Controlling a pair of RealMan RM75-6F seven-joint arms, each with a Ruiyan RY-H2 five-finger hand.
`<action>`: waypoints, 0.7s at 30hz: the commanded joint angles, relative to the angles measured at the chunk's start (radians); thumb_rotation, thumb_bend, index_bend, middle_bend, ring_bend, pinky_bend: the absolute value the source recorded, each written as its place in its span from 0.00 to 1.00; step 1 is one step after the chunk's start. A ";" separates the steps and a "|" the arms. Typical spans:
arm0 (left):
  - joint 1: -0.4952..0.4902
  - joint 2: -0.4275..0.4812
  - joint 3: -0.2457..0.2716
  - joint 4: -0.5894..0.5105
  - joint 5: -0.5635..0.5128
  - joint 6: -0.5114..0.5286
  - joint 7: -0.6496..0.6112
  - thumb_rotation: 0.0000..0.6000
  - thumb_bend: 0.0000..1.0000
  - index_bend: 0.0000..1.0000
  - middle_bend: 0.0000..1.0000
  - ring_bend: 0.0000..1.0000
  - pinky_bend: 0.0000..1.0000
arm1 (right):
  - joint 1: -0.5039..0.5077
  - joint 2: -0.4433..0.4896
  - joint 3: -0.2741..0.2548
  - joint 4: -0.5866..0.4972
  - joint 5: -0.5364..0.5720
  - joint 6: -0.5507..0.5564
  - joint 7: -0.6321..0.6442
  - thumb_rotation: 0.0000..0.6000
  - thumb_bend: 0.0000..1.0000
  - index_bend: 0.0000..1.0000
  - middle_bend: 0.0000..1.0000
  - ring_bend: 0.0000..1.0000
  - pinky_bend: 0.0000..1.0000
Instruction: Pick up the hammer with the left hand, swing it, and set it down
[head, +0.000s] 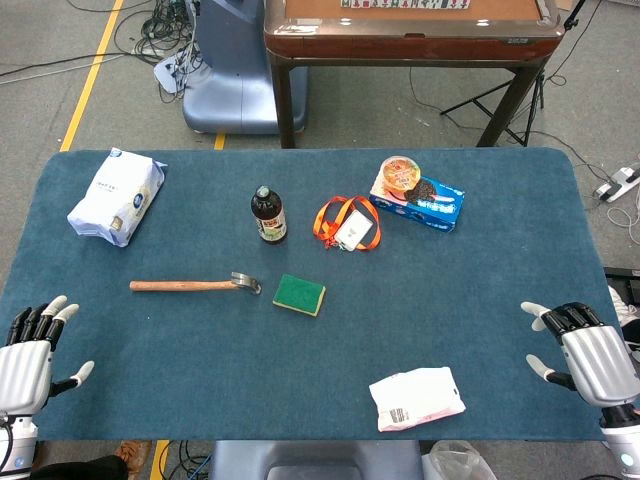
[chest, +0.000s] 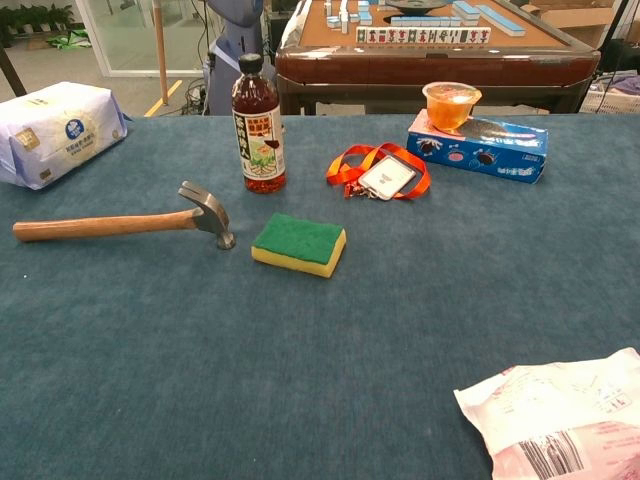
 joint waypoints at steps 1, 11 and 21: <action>0.000 -0.001 0.000 0.000 -0.001 0.000 -0.001 1.00 0.14 0.19 0.12 0.09 0.05 | -0.001 0.001 -0.001 0.000 -0.002 0.002 0.000 1.00 0.19 0.28 0.45 0.33 0.28; -0.047 0.024 -0.023 -0.005 0.007 -0.052 -0.029 1.00 0.14 0.18 0.13 0.09 0.05 | -0.004 0.019 0.017 -0.008 -0.023 0.049 0.000 1.00 0.19 0.28 0.44 0.33 0.28; -0.245 0.036 -0.104 0.005 -0.075 -0.313 -0.011 1.00 0.14 0.16 0.12 0.09 0.05 | 0.003 0.044 0.025 -0.022 -0.041 0.060 0.002 1.00 0.19 0.28 0.42 0.32 0.28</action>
